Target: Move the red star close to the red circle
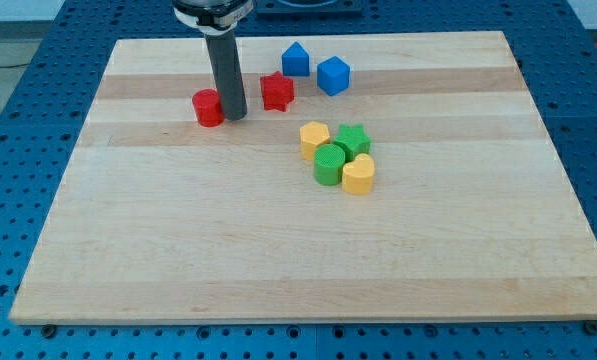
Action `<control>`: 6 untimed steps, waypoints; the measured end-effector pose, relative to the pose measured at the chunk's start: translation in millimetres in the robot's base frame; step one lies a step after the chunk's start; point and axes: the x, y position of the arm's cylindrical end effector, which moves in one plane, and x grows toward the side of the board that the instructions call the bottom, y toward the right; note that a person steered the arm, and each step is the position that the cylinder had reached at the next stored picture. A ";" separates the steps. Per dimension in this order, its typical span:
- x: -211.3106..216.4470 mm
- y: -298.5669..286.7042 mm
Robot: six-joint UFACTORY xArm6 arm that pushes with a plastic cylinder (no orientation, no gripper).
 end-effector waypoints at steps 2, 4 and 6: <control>4.3 83.8; -48.7 59.3; -30.1 -5.1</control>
